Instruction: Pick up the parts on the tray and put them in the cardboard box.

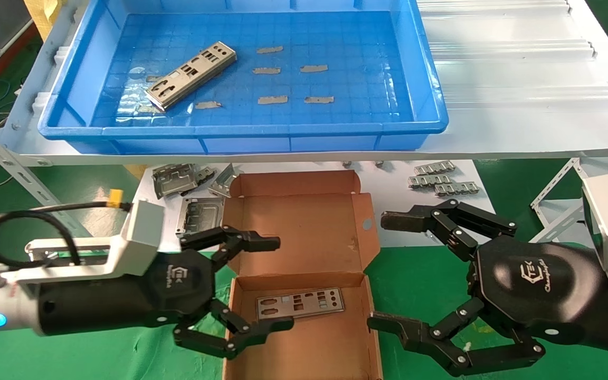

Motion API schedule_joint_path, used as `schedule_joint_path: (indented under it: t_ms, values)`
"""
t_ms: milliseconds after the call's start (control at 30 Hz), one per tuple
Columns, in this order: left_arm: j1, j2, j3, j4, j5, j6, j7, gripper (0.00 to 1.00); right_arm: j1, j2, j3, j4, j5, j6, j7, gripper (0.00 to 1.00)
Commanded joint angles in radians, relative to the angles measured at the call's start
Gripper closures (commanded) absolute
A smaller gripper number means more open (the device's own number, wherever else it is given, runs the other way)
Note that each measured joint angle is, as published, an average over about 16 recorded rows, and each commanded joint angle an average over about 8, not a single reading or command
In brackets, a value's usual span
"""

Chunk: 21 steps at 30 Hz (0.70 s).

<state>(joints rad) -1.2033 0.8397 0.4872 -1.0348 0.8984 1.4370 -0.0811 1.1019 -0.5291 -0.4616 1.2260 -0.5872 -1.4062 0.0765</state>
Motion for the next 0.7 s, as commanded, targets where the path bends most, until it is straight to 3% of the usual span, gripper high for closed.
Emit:
schedule_joint_path:
  t_ms: [33,700]
  values:
    - [0.008,-0.015,-0.013,-0.016,-0.011,0.004,-0.007,0.00,0.000,0.000,0.000,0.000,0.000,0.000,0.000,0.00]
    - [0.091,-0.161,-0.146,-0.176,-0.118,0.041,-0.075,0.00,0.000,0.000,0.000,0.000,0.000,0.000,0.000,0.00]
